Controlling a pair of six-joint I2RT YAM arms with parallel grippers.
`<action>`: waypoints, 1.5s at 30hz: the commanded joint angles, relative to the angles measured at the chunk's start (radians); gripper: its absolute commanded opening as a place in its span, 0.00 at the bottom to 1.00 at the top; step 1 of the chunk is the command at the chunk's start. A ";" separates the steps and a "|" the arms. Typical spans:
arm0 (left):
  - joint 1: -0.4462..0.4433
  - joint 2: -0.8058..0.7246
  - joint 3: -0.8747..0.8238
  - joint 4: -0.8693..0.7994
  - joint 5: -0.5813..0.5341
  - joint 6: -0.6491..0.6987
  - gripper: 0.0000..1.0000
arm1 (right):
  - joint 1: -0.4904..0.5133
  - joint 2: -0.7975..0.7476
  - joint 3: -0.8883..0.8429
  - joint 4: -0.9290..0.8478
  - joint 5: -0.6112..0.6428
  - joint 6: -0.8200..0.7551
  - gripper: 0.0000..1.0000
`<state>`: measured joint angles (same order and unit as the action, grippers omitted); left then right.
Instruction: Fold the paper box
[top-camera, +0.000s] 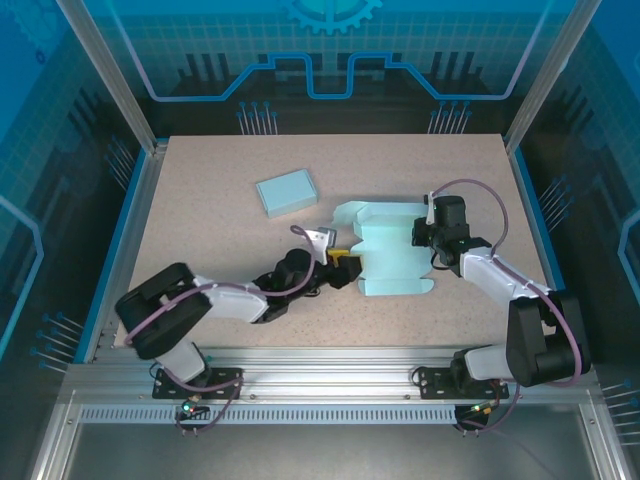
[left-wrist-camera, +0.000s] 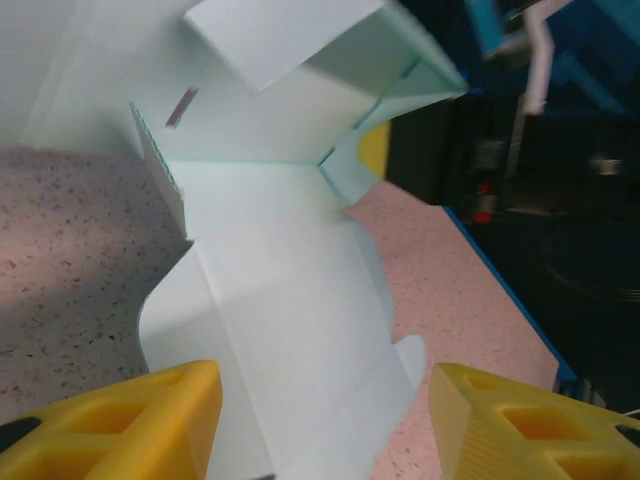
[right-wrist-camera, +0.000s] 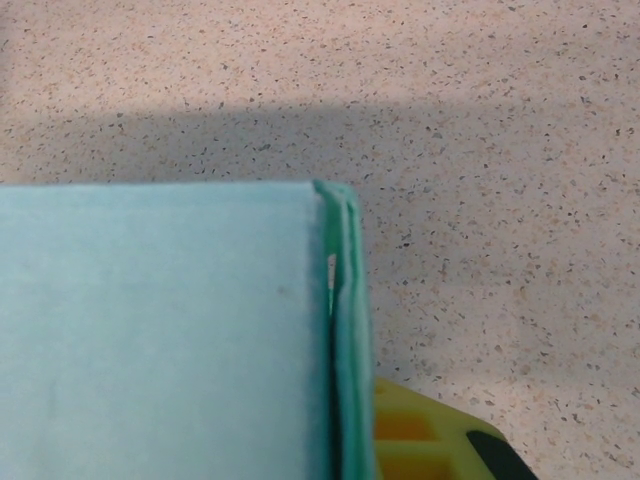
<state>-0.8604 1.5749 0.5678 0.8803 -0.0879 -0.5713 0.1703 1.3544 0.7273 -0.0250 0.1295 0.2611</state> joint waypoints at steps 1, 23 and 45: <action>-0.002 -0.127 -0.042 -0.043 -0.110 0.081 0.58 | 0.013 0.005 0.020 0.022 -0.016 0.007 0.00; 0.316 -0.116 0.220 -0.503 -0.209 0.232 0.57 | 0.013 -0.007 0.011 0.026 -0.031 0.005 0.00; 0.295 0.172 0.378 -0.319 0.091 0.265 0.58 | 0.014 0.002 0.017 0.022 -0.037 0.004 0.00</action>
<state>-0.5465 1.7515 0.9554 0.5156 -0.0456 -0.3073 0.1711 1.3544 0.7273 -0.0246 0.1108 0.2611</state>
